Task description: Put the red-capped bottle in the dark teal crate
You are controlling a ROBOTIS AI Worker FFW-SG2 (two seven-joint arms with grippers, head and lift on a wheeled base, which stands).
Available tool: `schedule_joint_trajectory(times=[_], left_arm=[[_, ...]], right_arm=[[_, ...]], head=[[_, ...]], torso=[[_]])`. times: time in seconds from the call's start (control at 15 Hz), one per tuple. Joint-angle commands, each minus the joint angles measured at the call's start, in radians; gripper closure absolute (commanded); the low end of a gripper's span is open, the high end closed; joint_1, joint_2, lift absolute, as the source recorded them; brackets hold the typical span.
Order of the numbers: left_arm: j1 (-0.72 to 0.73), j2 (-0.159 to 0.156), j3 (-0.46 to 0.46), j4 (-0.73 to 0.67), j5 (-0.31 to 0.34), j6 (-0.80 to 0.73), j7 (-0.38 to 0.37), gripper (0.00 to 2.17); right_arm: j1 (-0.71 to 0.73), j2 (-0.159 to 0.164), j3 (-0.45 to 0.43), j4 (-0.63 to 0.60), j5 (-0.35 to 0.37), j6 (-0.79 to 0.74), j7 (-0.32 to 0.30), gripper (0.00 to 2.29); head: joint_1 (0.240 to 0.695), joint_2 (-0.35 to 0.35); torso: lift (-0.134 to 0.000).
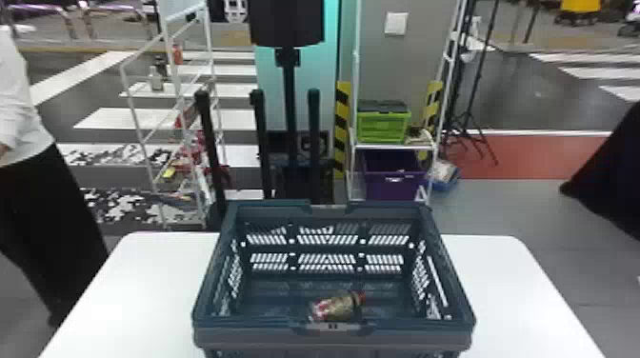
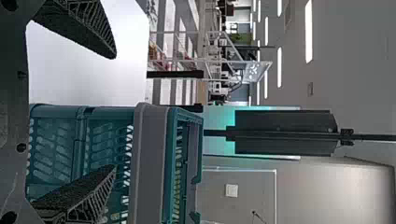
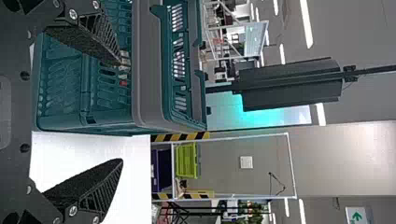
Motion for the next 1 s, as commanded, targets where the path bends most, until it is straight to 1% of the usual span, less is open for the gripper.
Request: schedule_joint_trajectory(times=[0.0, 0.13, 0.47, 0.93], left_arm=[[0.004, 0.003, 0.001, 0.009, 0.002, -0.013, -0.003, 0.04], [0.004, 0.006, 0.001, 0.021, 0.005, -0.038, -0.009, 0.04], [0.002, 0.016, 0.002, 0.024, 0.014, -0.038, -0.018, 0.04], [0.002, 0.016, 0.005, 0.023, 0.020, -0.044, -0.020, 0.04]], right_arm=[[0.000, 0.002, 0.000, 0.002, 0.001, 0.004, 0.000, 0.15], [0.000, 0.004, 0.002, 0.002, 0.002, 0.001, 0.000, 0.15], [0.001, 0.004, 0.007, -0.001, 0.009, 0.001, 0.000, 0.15], [0.004, 0.005, 0.008, -0.001, 0.016, 0.001, 0.000, 0.15]], head=[[0.499, 0.000], [0.499, 0.000], [0.499, 0.000], [0.499, 0.000]], torso=[[0.000], [0.000], [0.000], [0.000]])
